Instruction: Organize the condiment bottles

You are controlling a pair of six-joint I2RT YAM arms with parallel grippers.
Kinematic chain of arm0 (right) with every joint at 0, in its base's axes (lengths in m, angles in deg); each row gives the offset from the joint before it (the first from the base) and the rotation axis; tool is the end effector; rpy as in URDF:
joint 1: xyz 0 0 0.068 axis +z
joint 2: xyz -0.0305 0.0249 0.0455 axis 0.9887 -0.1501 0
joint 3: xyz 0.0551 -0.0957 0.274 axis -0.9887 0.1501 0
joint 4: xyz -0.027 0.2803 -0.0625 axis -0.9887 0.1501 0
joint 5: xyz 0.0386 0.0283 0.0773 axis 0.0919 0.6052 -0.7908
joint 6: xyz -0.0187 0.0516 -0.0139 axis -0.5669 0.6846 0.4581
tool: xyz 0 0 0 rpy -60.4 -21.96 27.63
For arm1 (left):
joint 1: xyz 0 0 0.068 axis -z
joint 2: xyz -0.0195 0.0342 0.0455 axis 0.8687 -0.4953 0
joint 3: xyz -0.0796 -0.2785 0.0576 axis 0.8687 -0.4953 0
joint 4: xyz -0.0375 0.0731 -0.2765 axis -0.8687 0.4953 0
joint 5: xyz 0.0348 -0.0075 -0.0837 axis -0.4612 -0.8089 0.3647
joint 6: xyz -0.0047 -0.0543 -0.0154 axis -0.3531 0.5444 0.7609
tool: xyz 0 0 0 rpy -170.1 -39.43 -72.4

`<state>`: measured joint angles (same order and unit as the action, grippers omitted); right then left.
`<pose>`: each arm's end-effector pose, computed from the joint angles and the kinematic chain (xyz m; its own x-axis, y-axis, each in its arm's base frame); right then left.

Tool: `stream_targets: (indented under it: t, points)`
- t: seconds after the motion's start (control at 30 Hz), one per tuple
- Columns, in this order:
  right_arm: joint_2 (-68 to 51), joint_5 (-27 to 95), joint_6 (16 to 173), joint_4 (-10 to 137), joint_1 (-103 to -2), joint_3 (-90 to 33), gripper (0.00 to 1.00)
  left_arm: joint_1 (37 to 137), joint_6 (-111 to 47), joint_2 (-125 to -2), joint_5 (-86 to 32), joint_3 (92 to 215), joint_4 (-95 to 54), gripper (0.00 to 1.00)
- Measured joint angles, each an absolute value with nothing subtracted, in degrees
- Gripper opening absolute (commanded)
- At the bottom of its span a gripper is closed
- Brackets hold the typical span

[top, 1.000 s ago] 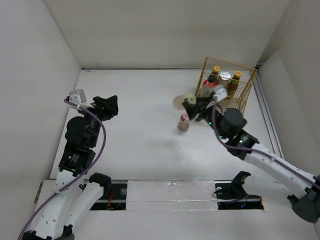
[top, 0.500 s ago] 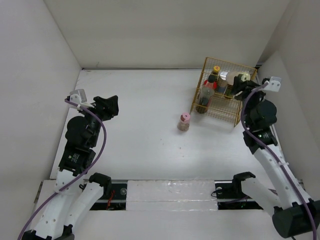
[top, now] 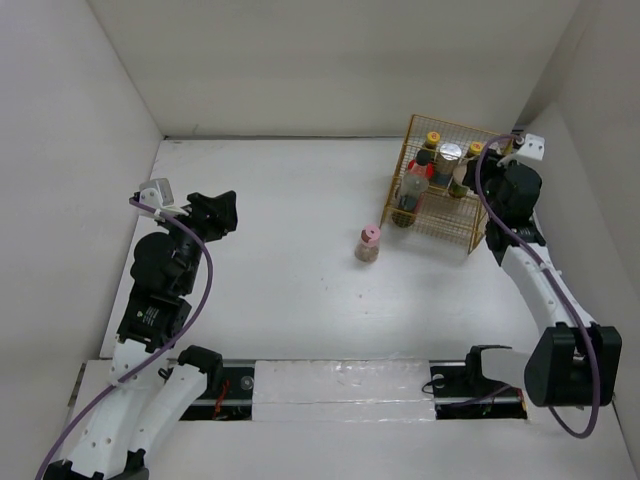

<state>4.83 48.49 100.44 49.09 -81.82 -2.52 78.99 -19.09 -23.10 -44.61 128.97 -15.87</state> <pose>0.3027 -0.0073 0.3443 -0.0397 0.2192 -0.9749 0.1405 0.9672 0.2117 0.1430 -0.0416 0.4161 0.0855 -0.4674 -0.8799 0.2200 0.8702 -0.4409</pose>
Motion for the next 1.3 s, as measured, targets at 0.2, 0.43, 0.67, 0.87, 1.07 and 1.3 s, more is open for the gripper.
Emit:
stream_targets:
  t: [0.2, 0.43, 0.67, 0.87, 1.07, 1.3]
  points:
    - [-0.5, 48.5, 100.2, 49.7, -82.4, -4.8, 0.27, 79.0, -19.1, -23.1, -44.6, 129.0, -15.9, 0.59]
    - [-8.4, 49.3, 99.5, 53.2, -82.0, -8.3, 0.28, 79.0, -19.1, -23.1, -44.6, 129.0, -15.9, 0.59]
    - [-15.9, 50.4, 99.1, 57.5, -81.7, -11.2, 0.54, 79.0, -19.1, -23.1, -44.4, 129.0, -15.9, 0.59]
    - [-17.3, 50.4, 98.2, 58.0, -81.6, -12.8, 0.69, 79.0, -19.1, -23.2, -44.4, 129.0, -15.9, 0.59]
    - [-12.8, 52.4, 98.2, 59.0, -80.2, -12.6, 0.71, 79.0, -19.1, -23.8, -44.3, 129.0, -15.8, 0.59]
    - [9.5, 54.2, 97.7, 51.0, -69.4, -4.8, 0.10, 79.0, -19.1, -24.3, -44.4, 129.0, -15.8, 0.59]
